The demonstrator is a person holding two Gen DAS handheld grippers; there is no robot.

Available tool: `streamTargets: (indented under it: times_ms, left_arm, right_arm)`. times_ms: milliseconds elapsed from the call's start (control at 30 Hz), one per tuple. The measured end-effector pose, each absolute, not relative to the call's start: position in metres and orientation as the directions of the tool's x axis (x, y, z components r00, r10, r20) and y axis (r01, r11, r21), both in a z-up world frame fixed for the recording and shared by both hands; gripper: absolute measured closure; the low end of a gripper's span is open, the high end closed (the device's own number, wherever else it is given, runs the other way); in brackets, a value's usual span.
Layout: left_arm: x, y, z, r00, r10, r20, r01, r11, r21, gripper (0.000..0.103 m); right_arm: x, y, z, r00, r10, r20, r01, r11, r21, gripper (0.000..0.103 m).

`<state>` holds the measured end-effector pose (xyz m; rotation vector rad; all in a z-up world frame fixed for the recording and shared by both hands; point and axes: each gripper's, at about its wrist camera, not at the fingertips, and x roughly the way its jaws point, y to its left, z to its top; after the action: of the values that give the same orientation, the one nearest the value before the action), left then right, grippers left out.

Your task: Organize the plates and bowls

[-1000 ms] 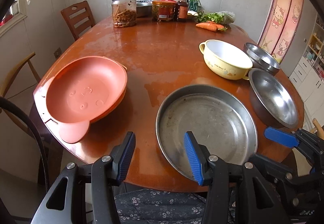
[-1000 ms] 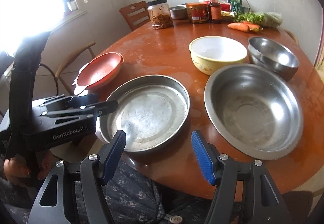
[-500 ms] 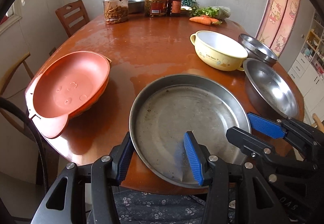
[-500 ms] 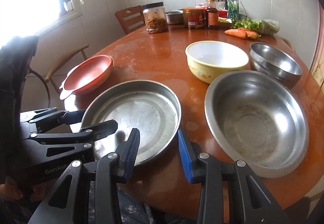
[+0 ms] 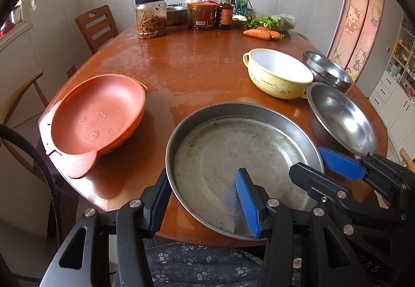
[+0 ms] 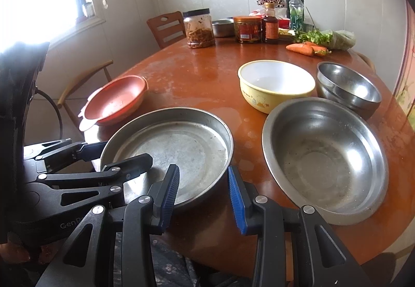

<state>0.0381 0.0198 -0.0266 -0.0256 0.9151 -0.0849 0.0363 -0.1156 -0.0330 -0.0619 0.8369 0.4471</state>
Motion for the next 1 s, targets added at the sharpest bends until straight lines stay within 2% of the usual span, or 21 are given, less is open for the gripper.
streamTargets:
  times_ms: [633, 1000]
  left_arm:
    - [0.028, 0.033, 0.012, 0.678, -0.102, -0.728, 0.044, 0.994, -0.098, 0.053]
    - [0.033, 0.057, 0.047, 0.735, -0.045, -0.676, -0.004, 0.997, -0.071, 0.053]
  right_arm:
    - [0.033, -0.114, -0.006, 0.615, 0.405, -0.676, -0.43, 0.892, 0.143, 0.063]
    - [0.045, -0.087, 0.03, 0.654, 0.446, -0.611, -0.482, 0.868, 0.119, 0.063]
